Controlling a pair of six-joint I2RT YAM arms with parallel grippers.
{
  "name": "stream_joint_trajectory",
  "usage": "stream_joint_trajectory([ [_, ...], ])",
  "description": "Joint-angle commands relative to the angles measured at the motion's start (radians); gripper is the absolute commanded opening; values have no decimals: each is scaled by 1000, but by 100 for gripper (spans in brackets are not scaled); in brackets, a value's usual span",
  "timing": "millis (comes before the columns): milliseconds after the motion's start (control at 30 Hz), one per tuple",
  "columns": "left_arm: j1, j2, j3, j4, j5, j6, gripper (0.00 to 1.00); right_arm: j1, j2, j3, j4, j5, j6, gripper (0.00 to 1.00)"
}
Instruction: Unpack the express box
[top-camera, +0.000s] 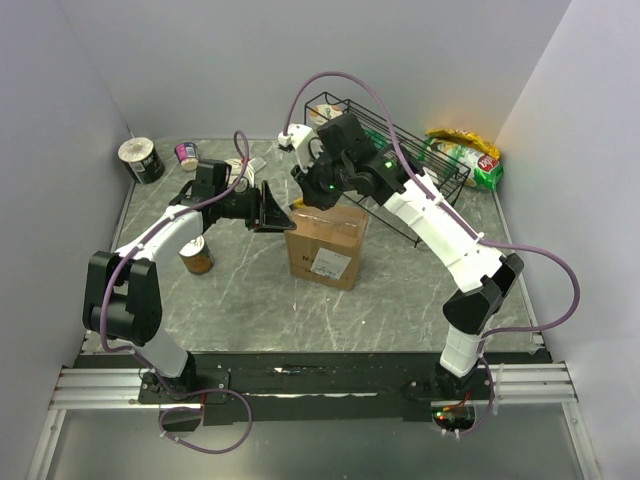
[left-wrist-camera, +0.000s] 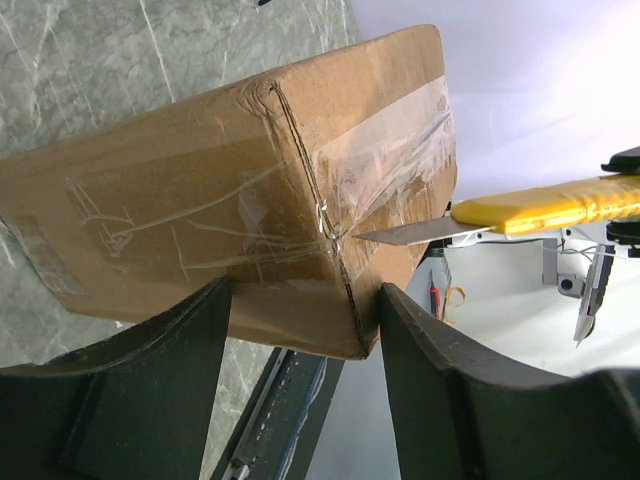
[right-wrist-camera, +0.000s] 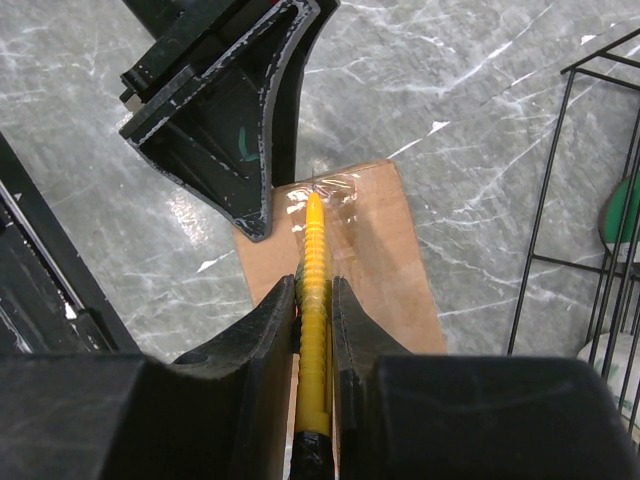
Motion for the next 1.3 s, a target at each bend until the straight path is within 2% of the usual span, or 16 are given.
stream_joint_trajectory([
  [0,-20,69,-32,-89,-186,56,63,12,-16,26,-1,5,0,0],
  [433,-20,77,-31,-90,-185,56,63,18,-12,12,-11,41,-11,0],
  [800,-22,77,-32,-87,-185,53,63,23,-18,-11,-30,12,-37,0],
  [1267,-22,71,-40,-79,-191,50,64,23,7,24,-77,57,-81,0],
])
